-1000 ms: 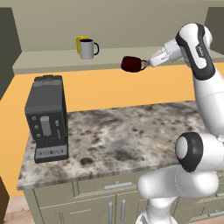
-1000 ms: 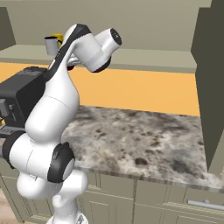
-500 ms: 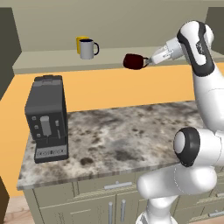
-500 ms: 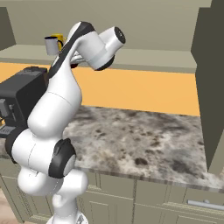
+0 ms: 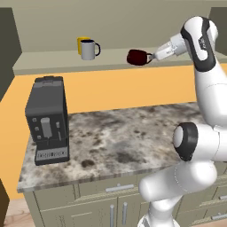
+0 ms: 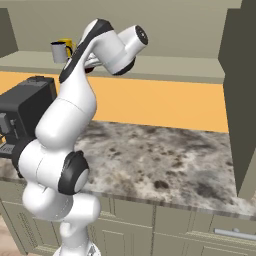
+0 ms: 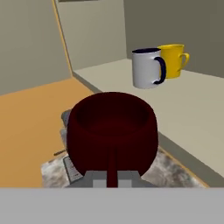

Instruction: Pick the mug on the counter and place it in the cabinet with the handle facing the right, like the mugs already inside.

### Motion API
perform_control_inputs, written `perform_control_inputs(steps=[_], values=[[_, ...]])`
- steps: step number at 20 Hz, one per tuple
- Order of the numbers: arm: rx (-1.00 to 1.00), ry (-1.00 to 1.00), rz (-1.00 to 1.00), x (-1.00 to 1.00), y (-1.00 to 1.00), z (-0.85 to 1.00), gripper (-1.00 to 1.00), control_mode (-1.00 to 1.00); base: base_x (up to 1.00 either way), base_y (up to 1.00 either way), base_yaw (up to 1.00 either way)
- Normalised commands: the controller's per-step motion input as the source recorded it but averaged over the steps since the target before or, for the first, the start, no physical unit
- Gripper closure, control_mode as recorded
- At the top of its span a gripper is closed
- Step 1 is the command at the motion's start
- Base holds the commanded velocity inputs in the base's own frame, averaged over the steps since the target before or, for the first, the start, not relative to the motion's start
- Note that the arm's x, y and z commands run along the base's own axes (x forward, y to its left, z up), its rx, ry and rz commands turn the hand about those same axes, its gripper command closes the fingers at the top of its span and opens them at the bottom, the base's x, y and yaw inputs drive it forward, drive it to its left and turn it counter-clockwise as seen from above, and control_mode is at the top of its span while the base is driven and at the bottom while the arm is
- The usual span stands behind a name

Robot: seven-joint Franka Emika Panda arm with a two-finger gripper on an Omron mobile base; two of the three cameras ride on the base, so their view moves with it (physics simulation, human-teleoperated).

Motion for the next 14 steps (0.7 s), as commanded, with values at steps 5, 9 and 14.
perform_control_inputs(steps=[5, 9, 14], values=[[-0.03, -0.09, -0.03, 0.19, 0.0, -0.01, 1.0, -1.0, 0.0, 0.0, 0.0], [-0.06, -0.09, -0.02, 0.26, 0.0, -0.07, 1.0, -1.0, 0.0, 0.0, 0.0], [-0.07, -0.02, 0.0, 0.34, 0.0, -0.32, 1.0, -1.0, 0.0, 0.0, 0.0]])
